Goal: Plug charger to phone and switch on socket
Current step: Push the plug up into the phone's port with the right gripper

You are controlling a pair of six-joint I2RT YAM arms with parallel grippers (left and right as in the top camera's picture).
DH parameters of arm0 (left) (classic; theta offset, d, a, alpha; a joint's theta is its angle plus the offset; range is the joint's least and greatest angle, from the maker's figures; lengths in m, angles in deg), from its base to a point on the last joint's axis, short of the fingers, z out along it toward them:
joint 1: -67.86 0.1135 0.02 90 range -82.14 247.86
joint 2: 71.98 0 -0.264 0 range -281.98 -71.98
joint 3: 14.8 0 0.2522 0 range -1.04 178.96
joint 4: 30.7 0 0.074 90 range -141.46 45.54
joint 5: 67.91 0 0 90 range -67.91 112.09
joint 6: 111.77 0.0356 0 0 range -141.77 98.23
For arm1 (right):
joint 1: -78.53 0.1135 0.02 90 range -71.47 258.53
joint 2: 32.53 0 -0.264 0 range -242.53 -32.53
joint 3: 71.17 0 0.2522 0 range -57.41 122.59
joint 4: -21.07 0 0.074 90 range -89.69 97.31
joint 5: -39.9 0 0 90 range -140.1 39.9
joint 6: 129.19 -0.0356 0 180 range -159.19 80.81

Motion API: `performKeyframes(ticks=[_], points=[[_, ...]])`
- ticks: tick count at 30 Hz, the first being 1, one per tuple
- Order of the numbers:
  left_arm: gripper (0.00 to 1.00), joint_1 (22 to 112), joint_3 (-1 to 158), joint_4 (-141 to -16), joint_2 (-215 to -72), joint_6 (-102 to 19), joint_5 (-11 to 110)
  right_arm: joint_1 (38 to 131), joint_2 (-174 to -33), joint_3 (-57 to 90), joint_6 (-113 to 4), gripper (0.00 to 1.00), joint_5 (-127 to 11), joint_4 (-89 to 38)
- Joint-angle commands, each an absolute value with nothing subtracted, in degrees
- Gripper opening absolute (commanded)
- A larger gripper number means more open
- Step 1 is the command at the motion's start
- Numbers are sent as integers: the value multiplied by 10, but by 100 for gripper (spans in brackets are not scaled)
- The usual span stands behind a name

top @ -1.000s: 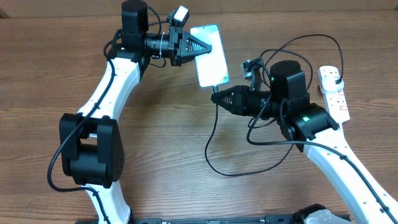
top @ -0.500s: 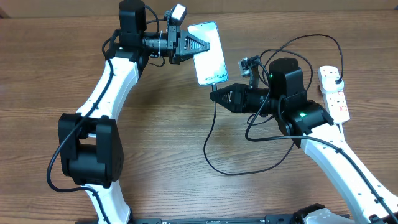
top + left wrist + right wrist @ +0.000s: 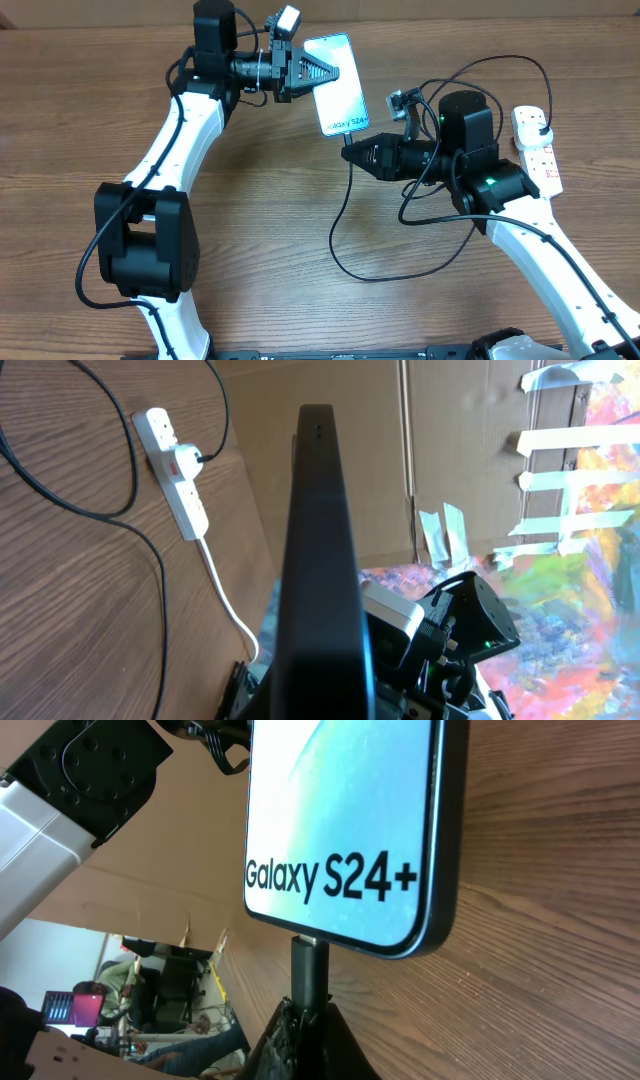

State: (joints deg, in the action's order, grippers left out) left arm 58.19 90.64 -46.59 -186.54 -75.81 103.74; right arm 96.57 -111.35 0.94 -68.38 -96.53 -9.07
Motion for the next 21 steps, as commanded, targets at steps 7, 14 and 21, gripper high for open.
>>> performKeyframes(ticks=[7,14,21], points=[[4,528,909,-477,-1861,-736,1127,931,-1119,25,-670,4,-935,-51],[4,526,909,-477,-1861,-736,1127,930,-1119,28,-670,4,-935,-47],[4,524,909,-485,-1861,-726,1127,929,-1119,35,-670,4,-935,-47]])
